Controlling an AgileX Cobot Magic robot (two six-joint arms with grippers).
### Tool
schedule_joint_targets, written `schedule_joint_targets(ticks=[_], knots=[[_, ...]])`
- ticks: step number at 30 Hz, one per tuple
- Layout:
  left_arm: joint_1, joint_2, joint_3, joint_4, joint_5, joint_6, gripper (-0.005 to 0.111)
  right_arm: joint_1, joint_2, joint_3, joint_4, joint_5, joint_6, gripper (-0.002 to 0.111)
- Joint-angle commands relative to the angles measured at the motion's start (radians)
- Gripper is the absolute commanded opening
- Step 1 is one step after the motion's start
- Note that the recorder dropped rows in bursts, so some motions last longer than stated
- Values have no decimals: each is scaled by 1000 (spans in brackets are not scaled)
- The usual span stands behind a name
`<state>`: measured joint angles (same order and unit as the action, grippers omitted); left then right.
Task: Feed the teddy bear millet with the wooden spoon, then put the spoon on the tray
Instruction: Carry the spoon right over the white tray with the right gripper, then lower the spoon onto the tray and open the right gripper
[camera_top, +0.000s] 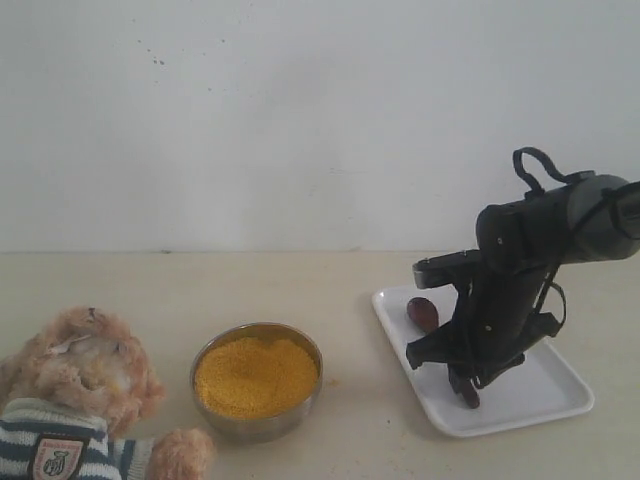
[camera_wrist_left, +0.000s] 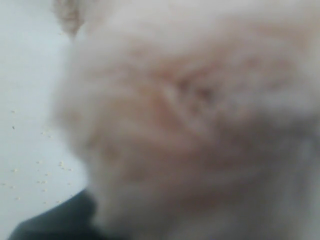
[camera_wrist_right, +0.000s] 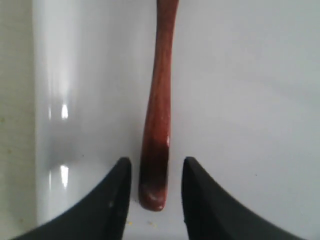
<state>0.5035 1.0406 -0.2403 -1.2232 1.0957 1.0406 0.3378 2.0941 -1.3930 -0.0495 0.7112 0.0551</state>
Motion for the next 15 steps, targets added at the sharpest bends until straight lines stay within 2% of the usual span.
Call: schedule_joint_targets(ticks=[1,6,13,15], knots=[[2,-7,1,-22,23,8,4,-8,-36,-2,8,5,-36,47],[2,-7,1,-22,23,8,4,-8,-87,36,17,9,-48,47],[2,-7,1,-22,23,8,4,-8,-368,351,17,-225,-75,46],[2,-7,1,-22,23,8,4,-8,-466,461,32,-301,-77,41]])
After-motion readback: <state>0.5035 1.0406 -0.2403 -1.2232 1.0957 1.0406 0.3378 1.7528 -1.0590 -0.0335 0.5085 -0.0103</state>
